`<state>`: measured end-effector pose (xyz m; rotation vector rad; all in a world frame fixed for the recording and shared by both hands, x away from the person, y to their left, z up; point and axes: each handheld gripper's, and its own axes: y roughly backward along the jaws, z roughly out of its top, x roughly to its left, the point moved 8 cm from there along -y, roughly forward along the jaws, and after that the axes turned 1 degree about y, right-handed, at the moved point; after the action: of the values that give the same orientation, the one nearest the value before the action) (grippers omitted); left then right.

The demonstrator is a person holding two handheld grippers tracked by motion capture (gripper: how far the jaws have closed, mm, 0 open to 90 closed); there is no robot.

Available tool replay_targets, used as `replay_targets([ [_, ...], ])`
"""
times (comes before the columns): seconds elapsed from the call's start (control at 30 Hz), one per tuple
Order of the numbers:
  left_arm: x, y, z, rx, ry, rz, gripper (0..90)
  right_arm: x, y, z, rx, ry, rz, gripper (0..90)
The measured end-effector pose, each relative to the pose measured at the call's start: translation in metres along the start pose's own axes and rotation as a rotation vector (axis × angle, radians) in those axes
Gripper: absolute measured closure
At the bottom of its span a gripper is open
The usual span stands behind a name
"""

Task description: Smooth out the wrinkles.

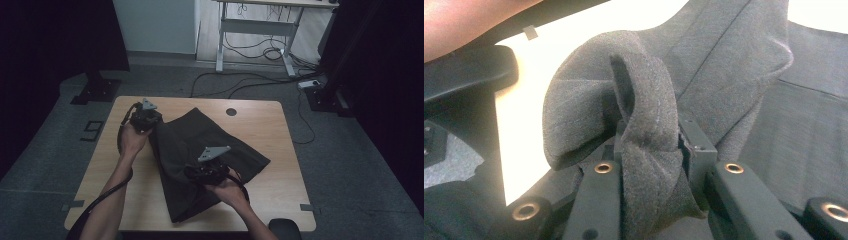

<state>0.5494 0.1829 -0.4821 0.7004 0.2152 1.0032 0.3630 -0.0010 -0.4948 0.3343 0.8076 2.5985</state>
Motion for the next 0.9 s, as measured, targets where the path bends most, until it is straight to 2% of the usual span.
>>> replay_targets([
  [0.3, -0.018, -0.014, 0.027, -0.02, -0.03, -0.03, 87.9, -0.018, 0.023, -0.006, -0.023, -0.024, -0.043, 74.0],
  [0.53, -0.035, -0.026, 0.053, -0.048, -0.061, -0.059, 87.9, -0.033, 0.046, -0.008, -0.044, -0.041, -0.087, 74.0],
  [0.73, -0.052, -0.05, 0.067, -0.051, -0.061, -0.093, 87.9, -0.054, 0.064, -0.018, -0.046, -0.066, -0.144, 73.9],
  [0.9, -0.062, -0.077, 0.064, -0.023, -0.057, -0.119, 87.8, -0.074, 0.062, -0.037, -0.015, -0.102, -0.17, 73.9],
])
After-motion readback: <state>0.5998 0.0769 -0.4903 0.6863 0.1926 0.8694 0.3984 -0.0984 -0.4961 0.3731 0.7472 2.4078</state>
